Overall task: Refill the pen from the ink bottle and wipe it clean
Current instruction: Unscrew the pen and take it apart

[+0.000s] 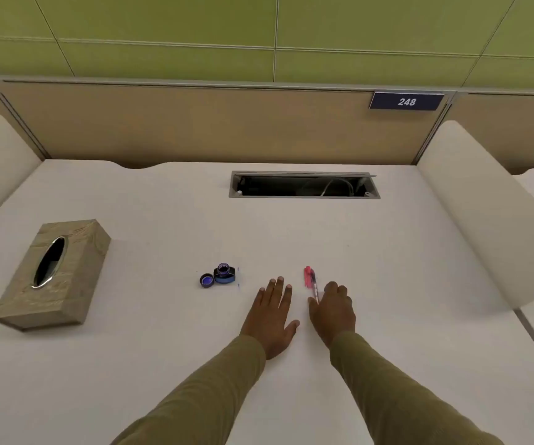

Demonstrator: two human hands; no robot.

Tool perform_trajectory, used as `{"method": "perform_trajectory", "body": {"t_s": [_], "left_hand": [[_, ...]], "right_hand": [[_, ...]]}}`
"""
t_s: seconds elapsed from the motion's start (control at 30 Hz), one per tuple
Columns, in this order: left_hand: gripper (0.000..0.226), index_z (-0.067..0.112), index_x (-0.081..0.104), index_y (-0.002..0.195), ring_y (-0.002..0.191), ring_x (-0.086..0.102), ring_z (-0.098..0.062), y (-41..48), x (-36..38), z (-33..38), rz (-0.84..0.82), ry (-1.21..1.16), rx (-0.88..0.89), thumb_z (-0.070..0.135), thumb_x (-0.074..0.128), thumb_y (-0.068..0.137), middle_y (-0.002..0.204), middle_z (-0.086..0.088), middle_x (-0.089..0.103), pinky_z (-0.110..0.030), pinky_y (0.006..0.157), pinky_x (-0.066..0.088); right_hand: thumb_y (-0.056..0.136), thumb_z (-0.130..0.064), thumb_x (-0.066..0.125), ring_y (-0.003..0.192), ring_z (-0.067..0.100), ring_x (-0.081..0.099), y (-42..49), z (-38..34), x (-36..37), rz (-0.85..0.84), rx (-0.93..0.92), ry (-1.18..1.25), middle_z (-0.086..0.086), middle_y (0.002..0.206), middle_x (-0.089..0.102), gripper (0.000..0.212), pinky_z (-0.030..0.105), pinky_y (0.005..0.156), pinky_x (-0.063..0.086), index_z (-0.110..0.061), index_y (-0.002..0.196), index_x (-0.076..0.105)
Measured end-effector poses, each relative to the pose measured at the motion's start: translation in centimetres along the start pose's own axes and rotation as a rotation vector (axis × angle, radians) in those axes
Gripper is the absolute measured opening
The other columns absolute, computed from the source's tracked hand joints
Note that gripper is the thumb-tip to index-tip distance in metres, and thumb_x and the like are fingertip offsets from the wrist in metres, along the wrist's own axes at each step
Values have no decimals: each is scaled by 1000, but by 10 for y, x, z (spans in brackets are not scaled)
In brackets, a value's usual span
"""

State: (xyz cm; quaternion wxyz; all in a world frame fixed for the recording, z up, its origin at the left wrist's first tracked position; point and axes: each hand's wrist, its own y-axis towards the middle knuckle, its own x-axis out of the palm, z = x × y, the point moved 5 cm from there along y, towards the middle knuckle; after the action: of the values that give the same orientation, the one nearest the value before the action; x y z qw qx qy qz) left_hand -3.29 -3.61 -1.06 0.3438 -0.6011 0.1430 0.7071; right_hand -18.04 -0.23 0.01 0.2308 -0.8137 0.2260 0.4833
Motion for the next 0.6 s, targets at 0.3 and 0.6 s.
{"method": "perform_trajectory", "body": {"t_s": [0.3, 0.6], "left_hand": [[82, 13, -5, 155, 150, -13, -25, 5, 16, 0, -34, 37, -10, 56, 5, 86, 162, -10, -16, -41, 123, -4], [71, 13, 2, 155, 151, -7, -23, 10, 5, 4, -43, -52, -34, 50, 23, 99, 164, -8, -7, -38, 123, -1]], "right_hand": [[99, -23, 52, 96, 28, 62, 13, 5, 2, -11, 17, -3, 13, 112, 58, 24, 31, 75, 47, -7, 117, 52], [95, -24, 55, 86, 23, 62, 15, 15, -8, 38, 55, 140, 6, 101, 63, 17, 34, 76, 54, -12, 107, 60]]}}
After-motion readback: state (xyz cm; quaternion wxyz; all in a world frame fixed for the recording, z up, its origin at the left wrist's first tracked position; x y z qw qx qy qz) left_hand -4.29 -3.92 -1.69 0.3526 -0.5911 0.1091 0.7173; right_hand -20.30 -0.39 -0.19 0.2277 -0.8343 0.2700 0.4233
